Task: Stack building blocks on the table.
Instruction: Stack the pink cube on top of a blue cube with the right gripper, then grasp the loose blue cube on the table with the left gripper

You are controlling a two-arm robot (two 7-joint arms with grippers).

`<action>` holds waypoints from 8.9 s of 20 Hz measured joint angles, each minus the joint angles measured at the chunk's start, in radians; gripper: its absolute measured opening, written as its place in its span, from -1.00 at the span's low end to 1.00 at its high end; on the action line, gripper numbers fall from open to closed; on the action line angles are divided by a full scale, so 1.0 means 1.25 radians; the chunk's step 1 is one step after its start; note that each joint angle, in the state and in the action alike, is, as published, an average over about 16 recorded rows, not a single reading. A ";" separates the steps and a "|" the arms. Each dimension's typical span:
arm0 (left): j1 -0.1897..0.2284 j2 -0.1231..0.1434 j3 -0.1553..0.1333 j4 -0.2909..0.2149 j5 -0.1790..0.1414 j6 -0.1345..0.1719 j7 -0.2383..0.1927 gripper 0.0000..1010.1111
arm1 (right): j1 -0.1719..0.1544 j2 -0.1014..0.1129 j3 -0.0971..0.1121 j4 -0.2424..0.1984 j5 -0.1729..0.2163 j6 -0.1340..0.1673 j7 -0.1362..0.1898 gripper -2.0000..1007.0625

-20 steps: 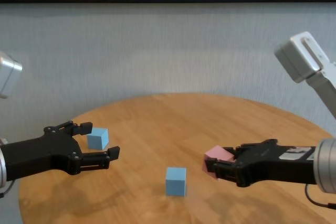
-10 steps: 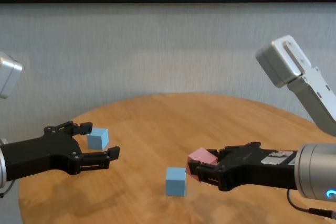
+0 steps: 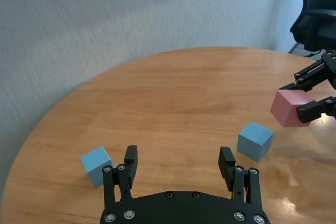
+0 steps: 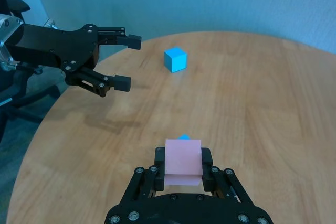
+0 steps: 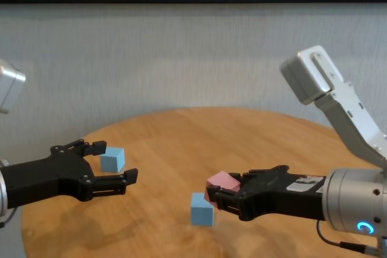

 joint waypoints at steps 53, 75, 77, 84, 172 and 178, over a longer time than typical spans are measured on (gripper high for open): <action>0.000 0.000 0.000 0.000 0.000 0.000 0.000 0.98 | 0.040 -0.097 -0.001 0.107 -0.092 -0.029 -0.047 -0.28; 0.000 0.000 0.000 0.000 0.000 0.000 0.000 0.98 | 0.041 -0.110 0.008 0.112 -0.101 -0.020 -0.052 -0.28; 0.000 0.000 0.000 0.000 0.000 0.000 0.000 0.98 | 0.041 -0.111 0.008 0.113 -0.102 -0.020 -0.052 -0.27; 0.000 0.000 0.000 0.000 0.000 0.000 0.000 0.98 | 0.040 -0.113 0.008 0.112 -0.106 -0.023 -0.052 -0.07; -0.395 -0.134 -0.011 0.768 -0.055 -0.328 -0.199 0.98 | -0.018 -0.035 0.142 0.006 -0.152 -0.038 -0.150 1.00; -0.372 -0.130 0.009 0.715 -0.073 -0.311 -0.168 0.98 | -0.018 -0.035 0.142 0.007 -0.152 -0.038 -0.150 1.00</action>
